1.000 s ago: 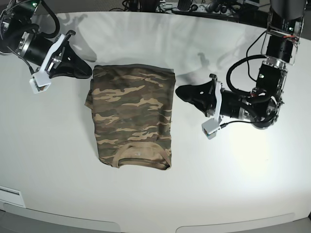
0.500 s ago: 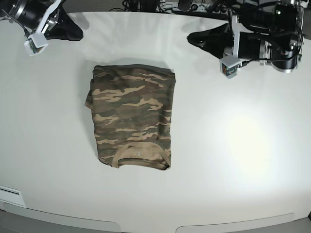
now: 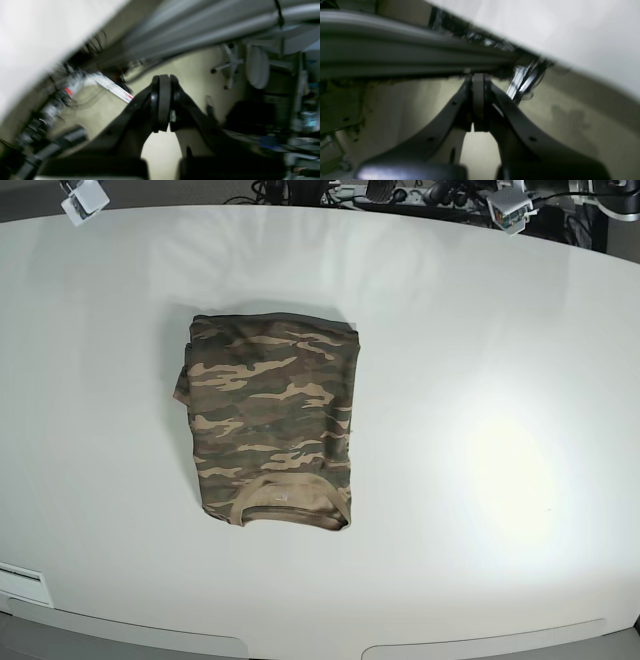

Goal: Fold the T-shirt properly

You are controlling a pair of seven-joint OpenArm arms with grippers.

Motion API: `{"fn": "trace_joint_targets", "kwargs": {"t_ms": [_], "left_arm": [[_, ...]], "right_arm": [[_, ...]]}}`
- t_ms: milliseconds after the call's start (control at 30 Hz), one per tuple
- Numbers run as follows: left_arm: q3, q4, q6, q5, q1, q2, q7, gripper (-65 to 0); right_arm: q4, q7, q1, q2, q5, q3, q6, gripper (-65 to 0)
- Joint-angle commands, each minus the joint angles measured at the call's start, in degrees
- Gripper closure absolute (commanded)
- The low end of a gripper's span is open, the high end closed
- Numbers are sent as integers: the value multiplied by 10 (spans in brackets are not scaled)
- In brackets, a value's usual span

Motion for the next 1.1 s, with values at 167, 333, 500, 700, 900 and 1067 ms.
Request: {"fn": "trace_joint_targets", "kwargs": {"t_ms": [167, 333, 500, 700, 900, 1067], "left_arm": [[-9, 8, -13, -9, 144, 55, 0, 0], [-7, -40, -13, 12, 151, 75, 0, 0], [17, -193, -13, 69, 116, 75, -43, 0], [102, -420, -13, 130, 10, 74, -77, 0], [171, -612, -13, 254, -114, 75, -216, 0], [213, -747, -13, 414, -216, 89, -380, 0]], "right_arm": [[5, 6, -82, 3, 13, 2, 1, 0], [-92, 6, -96, 4, 13, -3, 1, 0], [-212, 6, -66, 4, -12, -56, 1, 0], [-355, 82, -1, 18, -161, -159, 1, 0], [-485, 223, 84, 26, -321, -260, 1, 0], [-606, 382, 170, 26, -497, -333, 1, 0]]}}
